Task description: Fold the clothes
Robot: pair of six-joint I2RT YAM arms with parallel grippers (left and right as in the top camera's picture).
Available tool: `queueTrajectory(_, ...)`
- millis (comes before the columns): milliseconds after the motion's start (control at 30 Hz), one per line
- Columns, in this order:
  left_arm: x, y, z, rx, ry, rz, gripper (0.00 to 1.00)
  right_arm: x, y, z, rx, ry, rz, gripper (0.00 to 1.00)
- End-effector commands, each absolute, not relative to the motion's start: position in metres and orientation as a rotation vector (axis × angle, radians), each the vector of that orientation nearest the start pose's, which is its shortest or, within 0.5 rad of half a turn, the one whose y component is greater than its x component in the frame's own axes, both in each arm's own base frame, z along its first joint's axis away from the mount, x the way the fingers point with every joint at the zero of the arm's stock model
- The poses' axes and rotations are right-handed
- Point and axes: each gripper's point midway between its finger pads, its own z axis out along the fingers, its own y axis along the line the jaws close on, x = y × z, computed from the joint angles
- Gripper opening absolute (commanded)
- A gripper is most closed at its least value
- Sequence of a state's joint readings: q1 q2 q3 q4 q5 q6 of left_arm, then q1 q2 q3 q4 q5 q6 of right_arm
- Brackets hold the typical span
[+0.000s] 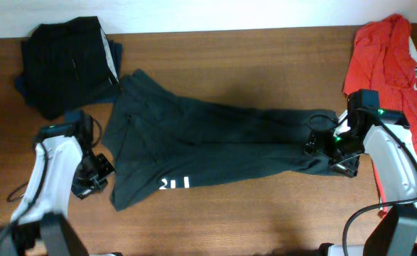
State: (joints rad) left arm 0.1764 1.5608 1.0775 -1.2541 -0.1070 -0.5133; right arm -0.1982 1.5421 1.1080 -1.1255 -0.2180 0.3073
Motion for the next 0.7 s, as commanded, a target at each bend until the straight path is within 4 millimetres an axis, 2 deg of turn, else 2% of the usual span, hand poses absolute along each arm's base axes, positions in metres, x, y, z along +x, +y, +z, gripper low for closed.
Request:
queueTrajectory(0, 0.253, 0.039, 0.125, -0.889, 2.965, -0.063, 0.09, 0.264, -0.015, 0.084, 0.761, 3.036, 0.324, 0.98)
queueTrajectory(33, 0.268, 0.028, 0.136, -0.766, 2.943, -0.187, 0.27, 0.265, -0.015, 0.084, 0.759, 3.033, 0.324, 0.99)
queueTrajectory(67, 0.296, 0.010, 0.155, -0.594, 2.858, -0.372, 0.78, 0.265, -0.015, 0.084, 0.758, 3.031, 0.324, 0.99)
queueTrajectory(100, 0.317, -0.002, 0.168, -0.492, 2.779, -0.450, 0.99, 0.265, -0.015, 0.084, 0.758, 3.030, 0.324, 0.99)
queueTrajectory(167, 0.342, -0.023, 0.179, -0.370, 2.692, -0.502, 0.99, 0.266, -0.015, 0.084, 0.757, 3.027, 0.324, 0.99)
queueTrajectory(233, 0.366, -0.060, 0.171, -0.279, 2.664, -0.548, 0.99, 0.268, -0.015, 0.084, 0.754, 3.019, 0.325, 0.99)
queueTrajectory(267, 0.376, -0.073, 0.164, -0.235, 2.663, -0.560, 0.99, 0.268, -0.015, 0.084, 0.754, 3.020, 0.324, 0.99)
queueTrajectory(300, 0.392, -0.092, 0.146, -0.171, 2.664, -0.573, 0.99, 0.267, -0.015, 0.084, 0.755, 3.023, 0.324, 0.99)
queueTrajectory(333, 0.403, -0.101, 0.134, -0.142, 2.661, -0.568, 0.99, 0.266, -0.015, 0.084, 0.756, 3.027, 0.324, 0.99)
queueTrajectory(367, 0.416, -0.109, 0.112, -0.121, 2.669, -0.558, 0.99, 0.266, -0.015, 0.084, 0.749, 3.030, 0.324, 0.99)
queueTrajectory(400, 0.426, -0.108, 0.088, -0.219, 2.694, -0.534, 0.98, 0.264, -0.015, 0.084, 0.735, 3.039, 0.323, 0.99)
queueTrajectory(433, 0.433, -0.108, 0.070, -0.275, 2.706, -0.533, 0.93, 0.264, -0.015, 0.084, 0.732, 3.042, 0.323, 0.99)
queueTrajectory(467, 0.436, -0.108, 0.062, -0.290, 2.711, -0.535, 0.89, 0.264, -0.015, 0.084, 0.732, 3.042, 0.323, 0.99)
queueTrajectory(500, 0.437, -0.108, 0.052, -0.335, 2.725, -0.539, 0.80, 0.264, -0.015, 0.084, 0.732, 3.041, 0.323, 0.99)
queueTrajectory(567, 0.435, -0.102, 0.033, -0.468, 2.757, -0.502, 0.79, 0.265, -0.015, 0.084, 0.730, 3.039, 0.322, 0.99)
queueTrajectory(667, 0.433, -0.096, 0.017, -0.611, 2.774, -0.464, 0.72, 0.265, -0.015, 0.084, 0.731, 3.039, 0.323, 0.99)
